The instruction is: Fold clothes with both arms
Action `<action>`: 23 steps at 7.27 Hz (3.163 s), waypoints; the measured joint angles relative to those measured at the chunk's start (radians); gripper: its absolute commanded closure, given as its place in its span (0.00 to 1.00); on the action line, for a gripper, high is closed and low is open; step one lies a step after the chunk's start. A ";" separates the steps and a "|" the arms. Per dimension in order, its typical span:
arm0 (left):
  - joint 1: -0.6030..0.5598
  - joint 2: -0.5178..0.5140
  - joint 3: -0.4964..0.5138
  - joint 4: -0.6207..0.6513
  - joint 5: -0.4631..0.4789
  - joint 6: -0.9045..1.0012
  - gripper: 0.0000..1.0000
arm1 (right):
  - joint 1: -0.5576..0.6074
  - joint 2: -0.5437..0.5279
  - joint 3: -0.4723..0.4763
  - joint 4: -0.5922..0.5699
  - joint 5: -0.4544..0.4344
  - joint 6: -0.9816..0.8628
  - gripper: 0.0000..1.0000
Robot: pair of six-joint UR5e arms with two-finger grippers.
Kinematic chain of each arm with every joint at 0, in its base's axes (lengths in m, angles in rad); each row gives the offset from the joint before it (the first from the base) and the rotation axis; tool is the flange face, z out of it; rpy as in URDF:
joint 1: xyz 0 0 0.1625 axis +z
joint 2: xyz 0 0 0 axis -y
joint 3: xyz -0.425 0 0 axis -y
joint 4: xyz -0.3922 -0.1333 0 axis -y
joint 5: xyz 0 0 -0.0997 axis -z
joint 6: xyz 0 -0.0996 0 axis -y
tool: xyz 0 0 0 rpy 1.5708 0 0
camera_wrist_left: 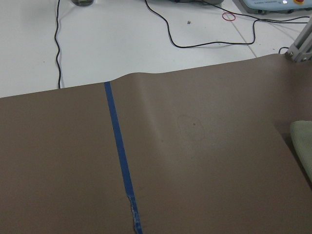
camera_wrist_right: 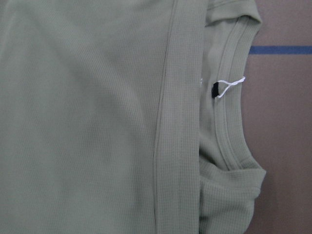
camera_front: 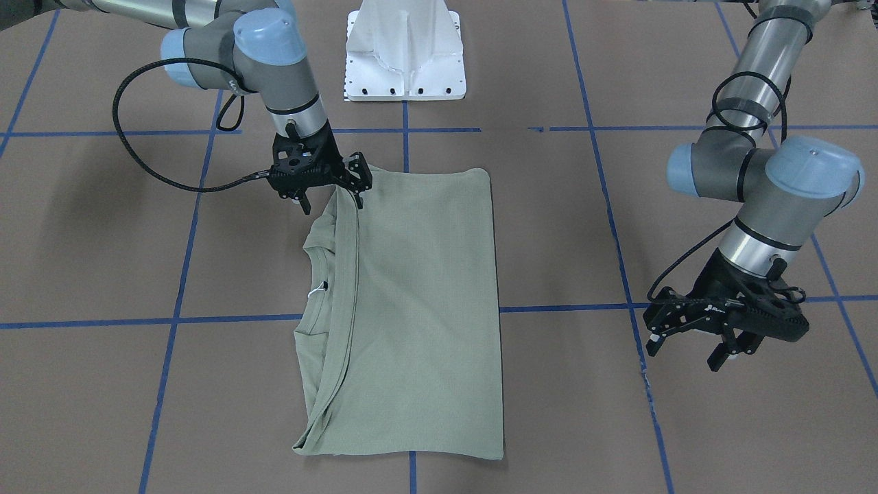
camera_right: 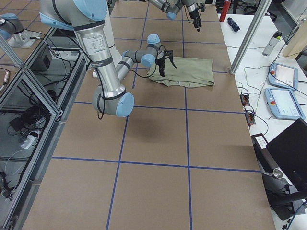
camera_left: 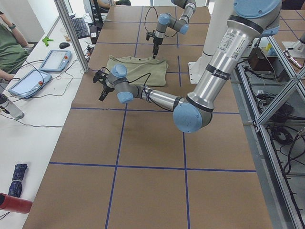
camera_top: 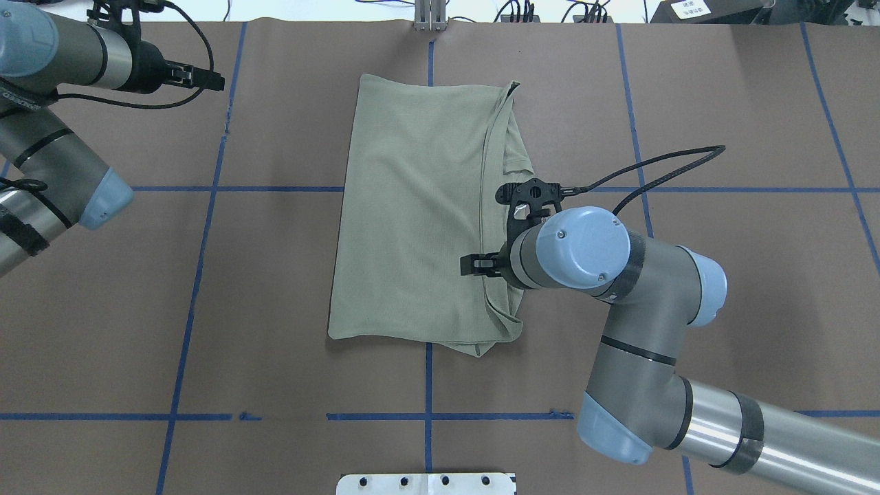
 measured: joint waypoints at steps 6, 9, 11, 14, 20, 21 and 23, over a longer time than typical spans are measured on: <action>0.000 0.006 0.000 0.000 0.000 0.000 0.00 | -0.086 -0.014 -0.008 -0.046 -0.011 -0.141 0.72; 0.000 0.006 0.000 0.000 0.000 0.000 0.00 | -0.078 -0.014 -0.006 -0.057 -0.014 -0.143 1.00; 0.000 0.006 -0.001 0.000 0.000 0.000 0.00 | -0.058 -0.014 0.002 -0.059 -0.018 -0.141 1.00; 0.000 0.006 -0.001 0.000 0.000 0.000 0.00 | -0.047 -0.114 0.096 -0.064 -0.028 -0.085 1.00; 0.008 0.005 -0.004 0.001 -0.002 0.000 0.00 | -0.181 -0.159 0.152 -0.051 -0.221 0.327 0.00; 0.009 0.006 -0.018 0.002 -0.020 -0.026 0.00 | -0.167 -0.155 0.168 -0.022 -0.215 0.307 0.00; 0.063 0.035 -0.131 0.010 -0.065 -0.203 0.00 | -0.141 -0.176 0.188 0.157 -0.204 0.349 0.00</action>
